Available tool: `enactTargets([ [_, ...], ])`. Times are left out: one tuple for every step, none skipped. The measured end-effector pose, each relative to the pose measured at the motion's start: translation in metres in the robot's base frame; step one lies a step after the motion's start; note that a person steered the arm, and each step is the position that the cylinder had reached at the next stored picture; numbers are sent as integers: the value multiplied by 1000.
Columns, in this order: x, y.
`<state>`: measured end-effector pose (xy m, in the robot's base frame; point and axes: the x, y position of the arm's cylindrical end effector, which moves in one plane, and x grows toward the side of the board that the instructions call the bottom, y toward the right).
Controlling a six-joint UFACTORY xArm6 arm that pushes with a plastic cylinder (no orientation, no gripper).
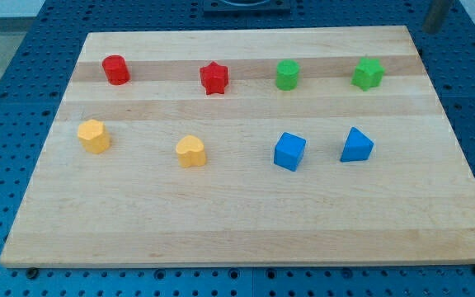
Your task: Point your arm to the green circle
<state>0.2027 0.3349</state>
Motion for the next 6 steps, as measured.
enactTargets([
  [0,0],
  [0,0],
  [-3,3],
  [-10,-18],
  [17,-90],
  [51,-167],
])
